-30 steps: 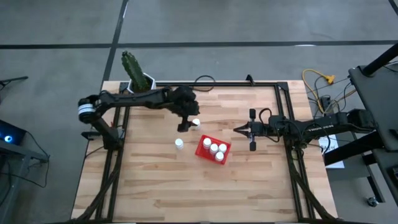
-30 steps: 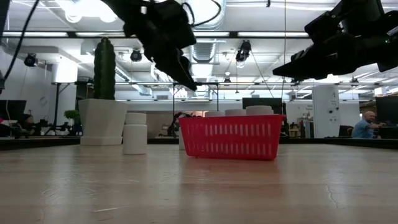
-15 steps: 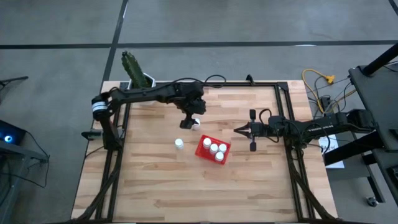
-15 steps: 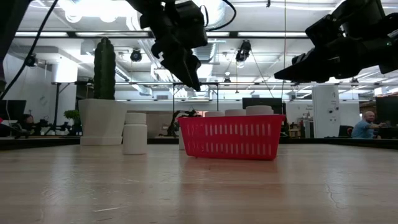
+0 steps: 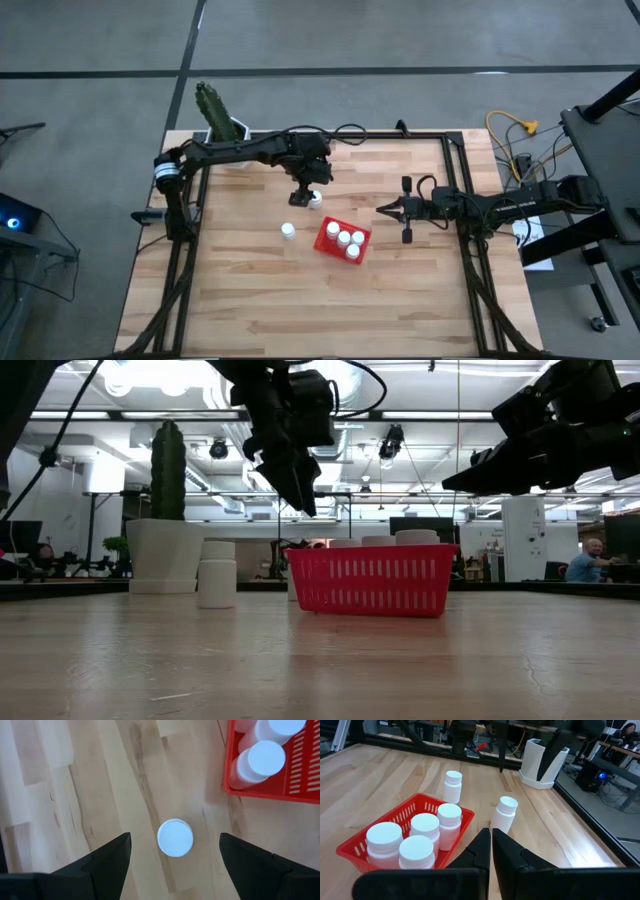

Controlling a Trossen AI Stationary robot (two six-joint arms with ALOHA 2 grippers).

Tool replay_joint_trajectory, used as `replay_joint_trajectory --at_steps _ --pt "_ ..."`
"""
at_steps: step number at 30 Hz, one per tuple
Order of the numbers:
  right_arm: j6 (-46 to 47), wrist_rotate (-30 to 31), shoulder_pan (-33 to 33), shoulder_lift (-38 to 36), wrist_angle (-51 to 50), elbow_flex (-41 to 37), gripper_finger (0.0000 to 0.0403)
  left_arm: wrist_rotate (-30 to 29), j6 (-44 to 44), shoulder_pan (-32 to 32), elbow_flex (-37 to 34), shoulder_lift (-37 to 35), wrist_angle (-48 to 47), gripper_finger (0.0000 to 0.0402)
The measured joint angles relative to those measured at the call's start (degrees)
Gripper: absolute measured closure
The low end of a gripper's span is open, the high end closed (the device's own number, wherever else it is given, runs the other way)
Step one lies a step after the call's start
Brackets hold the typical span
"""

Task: Pick and place pill bottles into a basket
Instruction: Put the white pill bottle into the red bin

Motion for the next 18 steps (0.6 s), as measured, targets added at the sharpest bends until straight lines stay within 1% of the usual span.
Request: replay_joint_trajectory --at_steps 4,18 --pt "0.06 0.02 0.0 0.0 0.02 0.0 0.0394 -1.97 0.0 0.0 -0.12 1.23 -0.44 0.0118" --pt "0.24 0.11 0.0 0.0 0.02 -1.15 0.0394 -2.39 0.32 -0.07 -0.85 6.5 -0.38 0.0118"
